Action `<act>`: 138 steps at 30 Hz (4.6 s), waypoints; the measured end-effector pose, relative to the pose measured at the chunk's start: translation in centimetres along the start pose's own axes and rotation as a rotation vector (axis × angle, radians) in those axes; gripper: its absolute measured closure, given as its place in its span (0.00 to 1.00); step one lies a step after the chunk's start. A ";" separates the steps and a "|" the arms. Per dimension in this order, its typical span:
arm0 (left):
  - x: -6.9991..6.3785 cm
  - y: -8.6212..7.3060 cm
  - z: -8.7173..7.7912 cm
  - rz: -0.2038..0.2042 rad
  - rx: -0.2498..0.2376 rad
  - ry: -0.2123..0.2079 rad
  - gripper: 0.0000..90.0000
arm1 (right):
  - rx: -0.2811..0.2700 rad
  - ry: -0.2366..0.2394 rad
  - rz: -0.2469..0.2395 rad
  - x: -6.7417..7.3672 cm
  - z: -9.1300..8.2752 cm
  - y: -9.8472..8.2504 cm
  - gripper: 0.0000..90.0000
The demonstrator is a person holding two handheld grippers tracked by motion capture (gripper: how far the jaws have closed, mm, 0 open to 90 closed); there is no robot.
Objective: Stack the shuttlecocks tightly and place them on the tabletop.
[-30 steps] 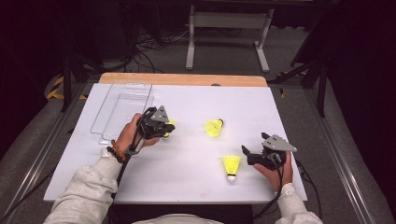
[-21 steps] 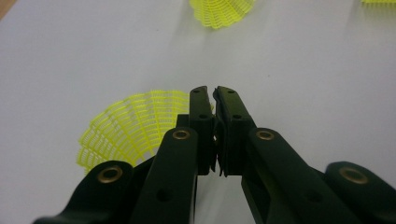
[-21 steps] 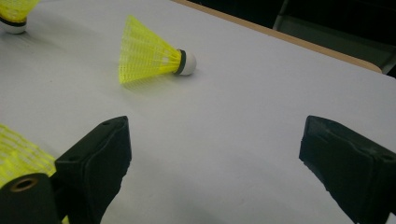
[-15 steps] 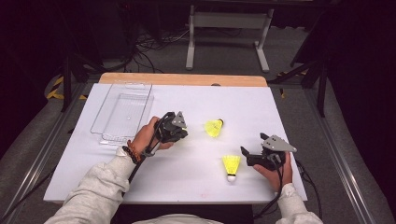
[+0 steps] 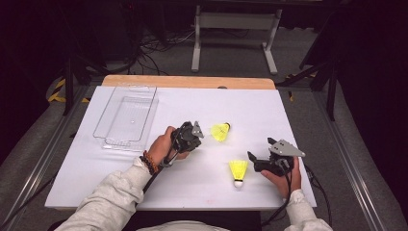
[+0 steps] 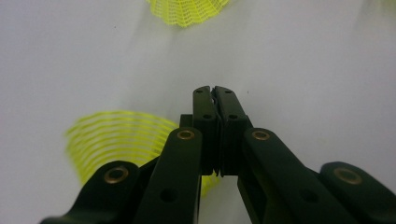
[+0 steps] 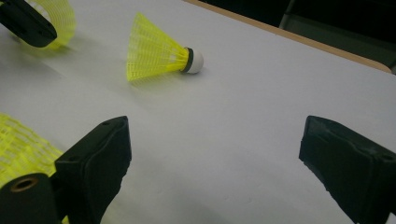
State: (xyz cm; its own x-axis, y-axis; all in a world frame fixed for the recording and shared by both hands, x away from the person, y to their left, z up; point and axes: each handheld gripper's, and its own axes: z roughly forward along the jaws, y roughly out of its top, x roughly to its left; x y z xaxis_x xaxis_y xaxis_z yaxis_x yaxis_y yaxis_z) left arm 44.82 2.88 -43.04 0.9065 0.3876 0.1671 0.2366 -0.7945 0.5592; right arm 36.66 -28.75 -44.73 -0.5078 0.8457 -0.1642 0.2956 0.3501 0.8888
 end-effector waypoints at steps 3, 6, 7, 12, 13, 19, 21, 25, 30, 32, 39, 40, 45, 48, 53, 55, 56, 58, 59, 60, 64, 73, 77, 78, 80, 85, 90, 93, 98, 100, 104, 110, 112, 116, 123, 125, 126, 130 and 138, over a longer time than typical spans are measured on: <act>-0.4 0.2 0.6 -0.006 0.013 0.001 0.98 | 0.000 -0.002 0.009 -0.1 -0.1 -0.1 0.11; -0.7 0.3 0.9 -0.013 0.000 0.006 0.97 | 0.001 0.003 0.004 -0.1 -0.1 -0.1 0.11; -0.7 0.3 0.9 -0.013 0.000 0.006 0.97 | 0.001 0.003 0.004 -0.1 -0.1 -0.1 0.11; -0.1 0.9 -1.8 -0.032 -0.118 -0.026 0.92 | -0.005 0.018 0.000 -0.1 -0.2 -0.1 0.11; 0.2 0.9 -2.5 -0.031 -0.146 -0.020 0.92 | -0.008 0.024 0.003 -0.1 -0.2 -0.1 0.11; 2.6 0.5 -5.3 -0.097 -0.220 -0.038 0.77 | -0.016 0.024 0.006 -0.2 -0.3 -0.1 0.10; 2.8 0.4 -5.2 -0.101 -0.193 -0.009 0.73 | -0.016 0.022 0.006 -0.2 -0.3 -0.1 0.10; 3.4 -0.2 -4.2 -0.129 -0.125 -0.002 0.53 | -0.015 0.017 0.004 -0.2 -0.3 -0.1 0.10; 3.7 -0.5 -2.9 -0.154 -0.081 -0.014 0.53 | -0.013 0.019 0.003 -0.1 -0.3 -0.1 0.10; 3.8 -0.5 -2.3 -0.164 -0.058 -0.014 0.56 | -0.012 0.020 0.002 -0.1 -0.3 -0.1 0.10; 3.9 -0.5 -1.2 -0.185 -0.032 0.007 0.65 | -0.006 0.021 0.001 -0.1 -0.2 -0.1 0.10; 4.0 -0.4 -1.1 -0.191 -0.026 0.020 0.69 | -0.002 0.022 -0.003 -0.1 -0.2 -0.1 0.10; 4.3 -0.5 -0.8 -0.195 -0.017 0.019 0.76 | 0.007 0.025 -0.009 0.0 -0.1 -0.1 0.11; 4.5 -0.6 -0.9 -0.206 -0.031 0.030 0.80 | 0.003 0.025 -0.008 0.0 -0.1 -0.1 0.11; 4.9 -0.4 -1.0 -0.214 -0.028 0.032 0.80 | 0.009 0.027 -0.008 0.0 -0.1 -0.1 0.11; 5.0 -0.4 -1.0 -0.218 -0.031 0.045 0.79 | 0.007 0.030 -0.006 0.0 -0.1 -0.1 0.11; 5.1 -0.4 -1.1 -0.219 -0.030 0.042 0.79 | 0.009 0.028 -0.006 0.0 -0.1 -0.1 0.11; 5.2 -0.4 -1.1 -0.230 -0.037 0.047 0.79 | 0.009 0.031 -0.005 -0.1 -0.1 -0.1 0.11; 5.1 -0.3 -1.1 -0.230 -0.033 0.045 0.79 | 0.009 0.030 -0.005 0.0 0.0 -0.1 0.11; 5.2 -0.3 -1.1 -0.224 -0.028 0.047 0.78 | 0.009 0.030 -0.005 0.0 0.0 -0.1 0.10; 5.3 -0.3 -1.3 -0.216 -0.034 0.054 0.77 | 0.007 0.029 -0.005 -0.1 -0.1 -0.1 0.10; 5.4 -0.5 -2.0 -0.219 -0.073 0.066 0.72 | 0.003 0.029 -0.004 -0.1 -0.1 -0.1 0.10; 5.6 -0.5 -2.3 -0.214 -0.079 0.079 0.70 | -0.001 0.028 -0.004 -0.1 -0.2 -0.1 0.10; 5.6 -0.5 -2.4 -0.214 -0.083 0.082 0.69 | 0.001 0.025 -0.004 -0.1 -0.2 -0.1 0.10; 5.6 -0.6 -3.0 -0.215 -0.104 0.089 0.67 | -0.003 0.025 -0.003 -0.1 -0.2 -0.1 0.10; 5.7 -0.8 -4.4 -0.199 -0.163 0.095 0.62 | -0.006 0.020 -0.005 -0.1 -0.3 0.0 0.10; 5.7 -1.2 -5.7 -0.187 -0.202 0.099 0.60 | -0.008 0.014 -0.007 -0.1 -0.3 0.0 0.10; 5.7 -1.5 -6.3 -0.186 -0.234 0.104 0.57 | -0.011 0.010 -0.008 -0.1 -0.4 0.1 0.10; 5.3 -1.9 -7.2 -0.169 -0.285 0.108 0.52 | -0.007 -0.008 -0.020 0.2 -0.6 0.4 0.10; 5.0 -2.2 -7.7 -0.149 -0.297 0.117 0.51 | -0.012 -0.010 -0.023 0.3 -0.7 0.5 0.11; 4.7 -3.0 -8.4 -0.131 -0.323 0.121 0.48 | -0.019 -0.015 -0.019 0.2 -0.8 0.6 0.11; 4.3 -4.5 -9.4 -0.107 -0.357 0.134 0.45 | -0.022 -0.026 -0.011 0.1 -0.8 0.5 0.11; 4.2 -4.9 -9.6 -0.101 -0.362 0.132 0.44 | -0.023 -0.028 -0.009 0.1 -0.8 0.5 0.11; 3.8 -6.1 -10.1 -0.090 -0.393 0.156 0.43 | -0.019 -0.030 -0.009 0.1 -0.7 0.4 0.11; 3.5 -7.7 -10.8 -0.084 -0.431 0.173 0.41 | -0.019 -0.032 -0.008 0.1 -0.7 0.4 0.11; 3.6 -8.1 -11.0 -0.087 -0.444 0.176 0.40 | -0.020 -0.034 -0.009 0.1 -0.7 0.4 0.11; 3.5 -8.5 -11.2 -0.087 -0.454 0.175 0.39 | -0.023 -0.033 -0.010 0.2 -0.8 0.5 0.11; 3.5 -9.2 -11.3 -0.095 -0.463 0.190 0.35 | -0.022 -0.035 -0.011 0.1 -0.7 0.4 0.11; 3.3 -10.9 -11.7 -0.093 -0.474 0.213 0.28 | -0.025 -0.035 -0.018 0.1 -0.8 0.4 0.11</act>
State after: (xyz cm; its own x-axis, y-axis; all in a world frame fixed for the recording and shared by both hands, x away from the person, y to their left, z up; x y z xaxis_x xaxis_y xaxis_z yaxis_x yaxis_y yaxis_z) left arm 41.12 18.28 -39.15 0.7864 0.5719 0.2334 0.0839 -0.4732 0.8769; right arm 36.11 -28.87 -44.07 -0.4839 0.8531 -0.1952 0.2663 0.3560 0.8957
